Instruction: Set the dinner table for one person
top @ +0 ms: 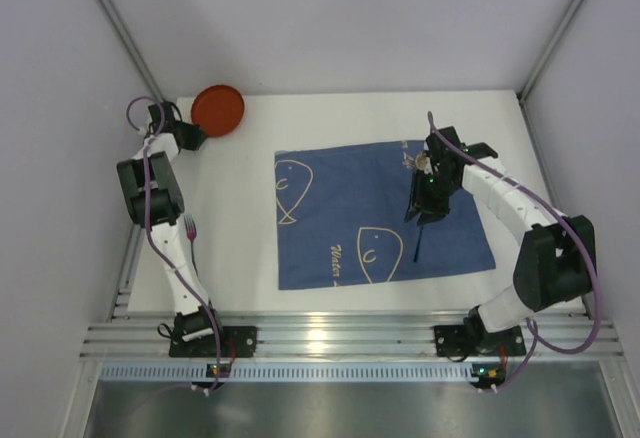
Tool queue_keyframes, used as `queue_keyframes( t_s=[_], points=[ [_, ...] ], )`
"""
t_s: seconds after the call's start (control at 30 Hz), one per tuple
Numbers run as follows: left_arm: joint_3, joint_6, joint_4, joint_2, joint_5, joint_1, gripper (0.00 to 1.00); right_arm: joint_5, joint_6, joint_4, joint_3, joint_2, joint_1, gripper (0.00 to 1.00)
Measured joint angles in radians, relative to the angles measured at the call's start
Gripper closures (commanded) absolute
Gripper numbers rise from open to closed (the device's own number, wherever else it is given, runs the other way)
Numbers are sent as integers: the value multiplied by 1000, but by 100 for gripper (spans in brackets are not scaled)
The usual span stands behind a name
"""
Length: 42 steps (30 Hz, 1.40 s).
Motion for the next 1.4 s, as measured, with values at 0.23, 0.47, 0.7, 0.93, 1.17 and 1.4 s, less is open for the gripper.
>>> queue_keyframes(
  t_s=[0.23, 0.47, 0.7, 0.93, 1.17, 1.4],
  points=[
    [0, 195, -100, -39, 143, -74, 100, -11, -32, 11, -18, -61, -5, 62],
    [-135, 457, -246, -280, 189, -327, 100, -22, -51, 15, -18, -114, -14, 58],
    [-288, 543, -281, -427, 227, -623, 100, -59, -73, 40, -85, -196, -18, 76],
    [-322, 543, -348, -399, 240, -770, 100, -87, -72, 136, -227, -143, -25, 100],
    [-276, 563, -407, -359, 232, -864, 100, -69, -74, 234, -268, 35, -46, 100],
    [-271, 593, -482, -320, 174, -880, 100, -51, -90, 291, -294, 110, -77, 100]
  ],
)
